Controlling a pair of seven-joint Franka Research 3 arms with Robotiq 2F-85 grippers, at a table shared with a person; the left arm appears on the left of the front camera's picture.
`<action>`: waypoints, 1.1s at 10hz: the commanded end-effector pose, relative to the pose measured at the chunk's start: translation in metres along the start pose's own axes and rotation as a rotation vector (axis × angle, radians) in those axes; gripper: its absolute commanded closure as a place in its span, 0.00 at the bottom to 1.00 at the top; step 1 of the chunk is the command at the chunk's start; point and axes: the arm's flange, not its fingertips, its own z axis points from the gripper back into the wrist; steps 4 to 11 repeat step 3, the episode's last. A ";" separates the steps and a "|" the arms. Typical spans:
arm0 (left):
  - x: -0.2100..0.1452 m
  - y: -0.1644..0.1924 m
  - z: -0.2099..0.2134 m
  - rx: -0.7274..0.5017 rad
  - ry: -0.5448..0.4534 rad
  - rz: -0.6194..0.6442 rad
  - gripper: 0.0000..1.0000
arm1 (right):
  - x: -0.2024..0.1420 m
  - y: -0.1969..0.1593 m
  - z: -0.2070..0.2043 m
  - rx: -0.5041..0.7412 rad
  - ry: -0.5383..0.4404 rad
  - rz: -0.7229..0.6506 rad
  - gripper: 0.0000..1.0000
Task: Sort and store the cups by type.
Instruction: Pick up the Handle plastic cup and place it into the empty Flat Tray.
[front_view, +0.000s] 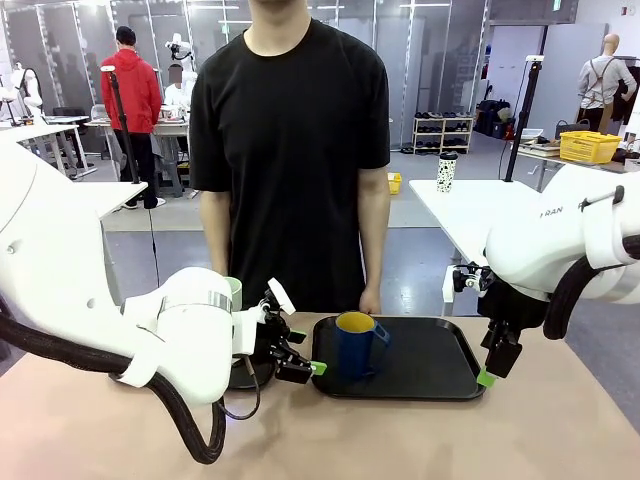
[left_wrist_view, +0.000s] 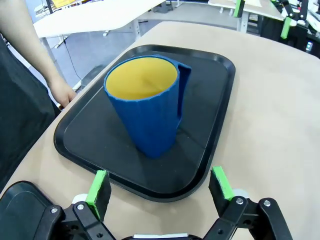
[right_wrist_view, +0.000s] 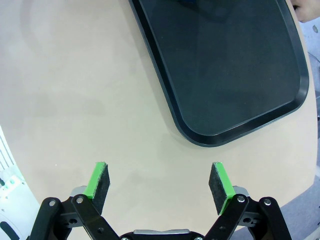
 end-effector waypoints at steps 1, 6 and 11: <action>-0.001 0.000 -0.004 0.006 0.006 -0.026 0.00 | -0.002 -0.001 -0.001 -0.006 0.000 0.012 0.00; -0.001 0.000 -0.004 0.006 0.006 -0.026 0.00 | -0.002 -0.001 -0.001 -0.006 0.000 0.012 0.00; -0.001 0.000 -0.004 0.006 0.006 -0.026 0.00 | -0.002 -0.001 -0.001 -0.006 0.000 0.012 0.00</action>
